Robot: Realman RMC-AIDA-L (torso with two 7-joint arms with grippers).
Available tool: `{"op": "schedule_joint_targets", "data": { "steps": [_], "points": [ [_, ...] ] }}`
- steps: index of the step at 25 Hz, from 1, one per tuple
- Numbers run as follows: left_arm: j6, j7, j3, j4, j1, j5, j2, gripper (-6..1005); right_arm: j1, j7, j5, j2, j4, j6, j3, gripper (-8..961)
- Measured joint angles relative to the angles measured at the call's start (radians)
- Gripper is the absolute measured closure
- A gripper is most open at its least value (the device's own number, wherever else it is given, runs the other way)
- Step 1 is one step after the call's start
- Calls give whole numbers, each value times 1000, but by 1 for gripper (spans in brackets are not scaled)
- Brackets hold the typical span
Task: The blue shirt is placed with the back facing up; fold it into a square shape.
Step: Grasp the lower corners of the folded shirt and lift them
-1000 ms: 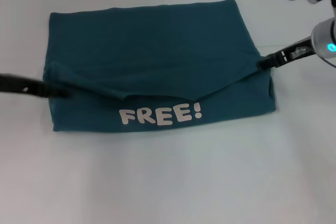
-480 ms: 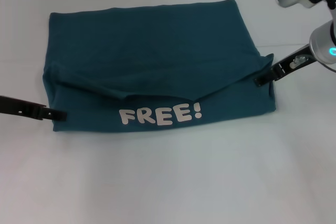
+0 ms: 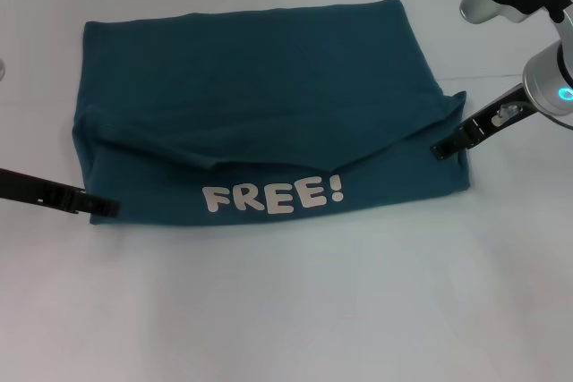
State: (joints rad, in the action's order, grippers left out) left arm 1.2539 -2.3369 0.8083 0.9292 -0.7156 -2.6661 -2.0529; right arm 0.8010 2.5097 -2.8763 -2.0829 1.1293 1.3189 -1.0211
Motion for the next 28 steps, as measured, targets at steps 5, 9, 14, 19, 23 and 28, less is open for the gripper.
{"op": "schedule_joint_targets", "data": {
  "steps": [5, 9, 14, 19, 23, 28],
  "points": [
    [-9, 2, 4, -17, -2, -6, 0, 52, 2, -1, -1, -3, 0, 4, -5, 32],
    [-23, 6, 11, -37, -8, -5, -1, 52, 3, 1, -1, -4, 0, 7, -16, 32],
    [-35, 7, 15, -66, -21, -6, -2, 53, 3, 2, -2, -3, -4, 7, -23, 32],
    [-59, 14, 17, -93, -32, -7, -1, 57, 0, 2, 2, -3, -5, 5, -24, 33],
    [-79, 24, 22, -130, -45, -7, 3, 94, -5, 2, 4, -3, -5, 4, -24, 33],
    [-87, 18, 22, -142, -56, -7, 4, 183, -10, 5, 6, -4, -3, 5, -22, 33]
  ]
}}
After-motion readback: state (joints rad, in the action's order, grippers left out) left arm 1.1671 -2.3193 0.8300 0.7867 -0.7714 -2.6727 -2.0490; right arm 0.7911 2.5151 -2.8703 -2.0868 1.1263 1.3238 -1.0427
